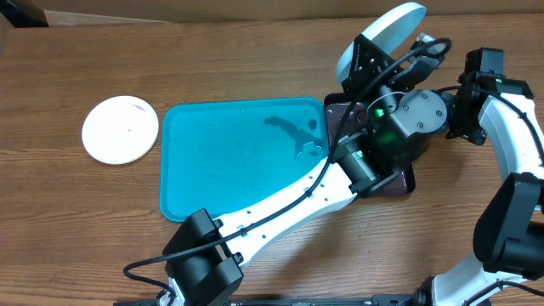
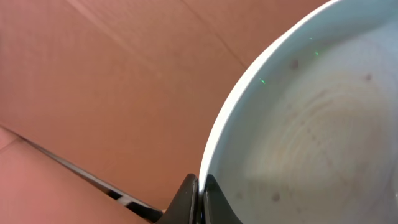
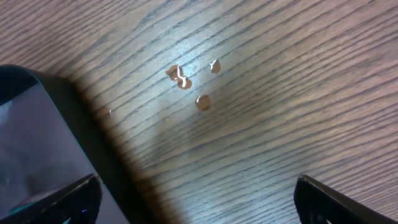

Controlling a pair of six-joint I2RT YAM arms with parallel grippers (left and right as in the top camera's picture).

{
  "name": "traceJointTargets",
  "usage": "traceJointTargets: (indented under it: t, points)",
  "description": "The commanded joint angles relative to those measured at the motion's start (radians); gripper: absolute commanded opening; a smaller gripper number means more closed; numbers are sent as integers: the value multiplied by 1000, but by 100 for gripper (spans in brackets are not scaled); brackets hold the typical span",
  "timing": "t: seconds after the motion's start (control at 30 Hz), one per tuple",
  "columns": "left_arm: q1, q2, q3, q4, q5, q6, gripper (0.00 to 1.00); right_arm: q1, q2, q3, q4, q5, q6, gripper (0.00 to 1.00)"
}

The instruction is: Clean dirty plates on tray and stack at the side

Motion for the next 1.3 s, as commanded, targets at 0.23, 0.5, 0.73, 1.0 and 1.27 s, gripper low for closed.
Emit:
traceJointTargets:
  t: [0.23,0.5,0.73,1.0,1.27]
  points:
    - [-33,1,25,50,-36,131,4,-5,-7,14,2,0,0,100]
    - [-40,1,25,49,-37,138,4,-5,-7,14,2,0,0,100]
    - [-42,1,25,49,-37,138,4,-5,-7,14,2,0,0,100]
    - [-42,1,25,49,-36,137,4,-5,-7,14,2,0,0,100]
    - [-42,1,24,48,-83,72,4,-5,-7,14,2,0,0,100]
